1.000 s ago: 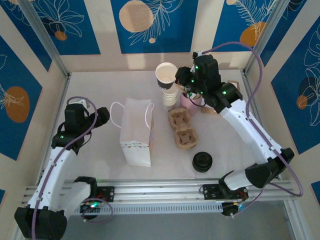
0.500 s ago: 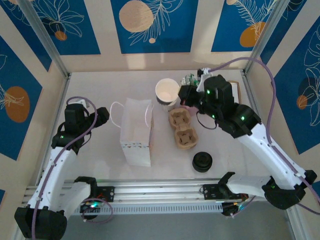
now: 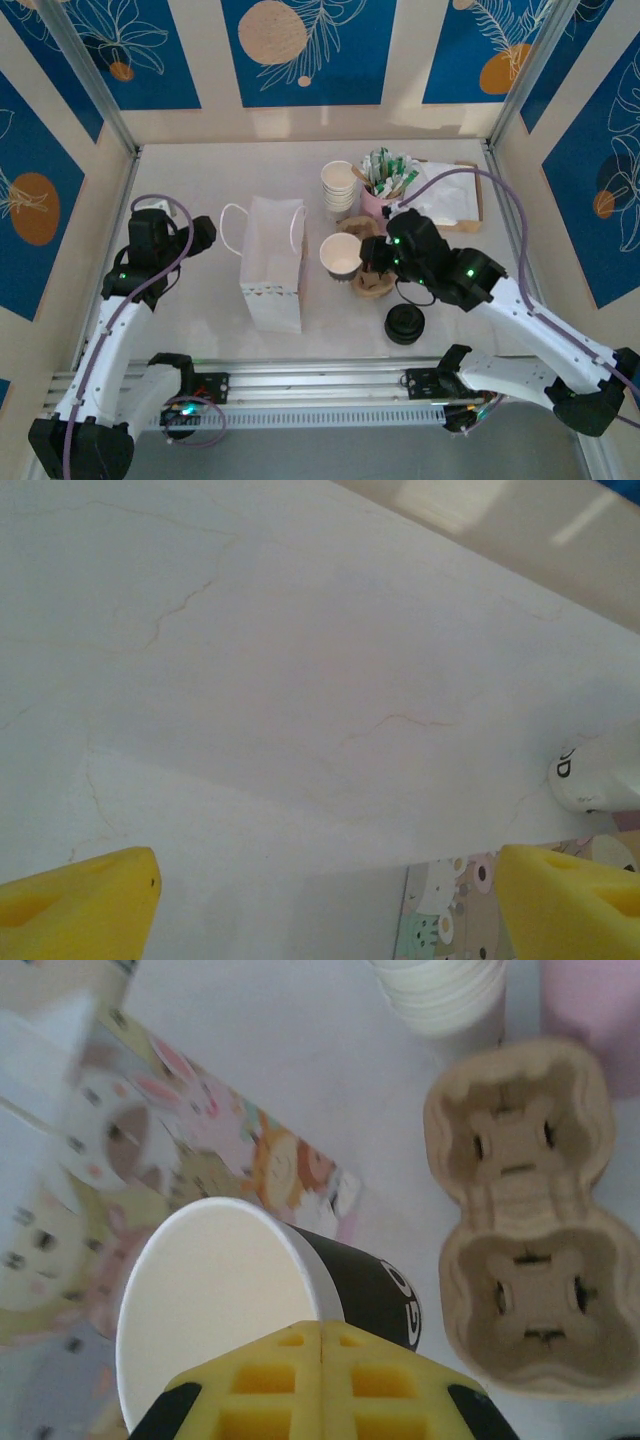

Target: Pack the takeout coffee

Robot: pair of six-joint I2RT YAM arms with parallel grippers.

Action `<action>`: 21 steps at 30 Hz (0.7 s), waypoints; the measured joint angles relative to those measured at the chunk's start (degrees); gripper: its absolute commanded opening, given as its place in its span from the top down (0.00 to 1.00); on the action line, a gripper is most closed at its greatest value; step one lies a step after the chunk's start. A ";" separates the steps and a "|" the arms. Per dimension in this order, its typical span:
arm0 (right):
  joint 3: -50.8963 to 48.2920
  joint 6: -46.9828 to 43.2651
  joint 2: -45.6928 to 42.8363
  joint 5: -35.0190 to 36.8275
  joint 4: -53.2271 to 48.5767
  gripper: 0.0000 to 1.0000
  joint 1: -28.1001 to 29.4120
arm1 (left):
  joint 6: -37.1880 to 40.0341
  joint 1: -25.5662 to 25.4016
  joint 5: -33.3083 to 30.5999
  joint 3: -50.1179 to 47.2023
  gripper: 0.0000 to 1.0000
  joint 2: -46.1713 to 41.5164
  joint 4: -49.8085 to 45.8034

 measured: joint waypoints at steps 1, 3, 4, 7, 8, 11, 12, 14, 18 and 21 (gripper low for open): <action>-1.62 0.57 0.02 -0.46 0.52 1.00 0.44 | 0.02 0.02 0.00 0.02 0.10 0.00 -0.35; -4.07 1.64 0.07 -1.09 1.44 1.00 1.33 | 0.02 0.00 0.04 0.09 0.08 -0.07 -1.18; -5.09 2.25 0.13 -1.40 2.23 1.00 1.73 | 0.02 0.02 0.04 0.09 0.06 -0.15 -1.70; -7.32 3.93 0.66 -2.01 5.16 1.00 2.47 | 0.44 0.00 0.04 0.74 0.00 -0.42 -4.44; -7.76 4.33 1.05 -2.21 6.08 1.00 2.60 | 0.74 0.00 0.13 1.29 0.00 -0.37 -5.53; -8.46 5.60 3.41 -3.13 8.92 1.00 2.84 | 1.14 0.00 0.15 3.54 0.00 -0.20 -8.59; -8.59 5.92 4.31 -3.34 9.92 1.00 2.93 | 1.14 0.00 0.15 3.89 0.00 -0.26 -9.20; -8.98 6.40 5.62 -3.72 11.67 1.00 3.17 | 1.16 0.02 -0.04 3.93 0.00 -0.66 -10.25; -9.49 7.39 8.22 -4.17 14.88 1.00 3.28 | 1.55 0.00 -1.31 3.93 0.00 -2.21 -12.55; -9.53 7.61 9.90 -4.17 17.22 1.00 3.28 | 1.55 0.02 -3.39 3.93 0.00 -4.15 -13.68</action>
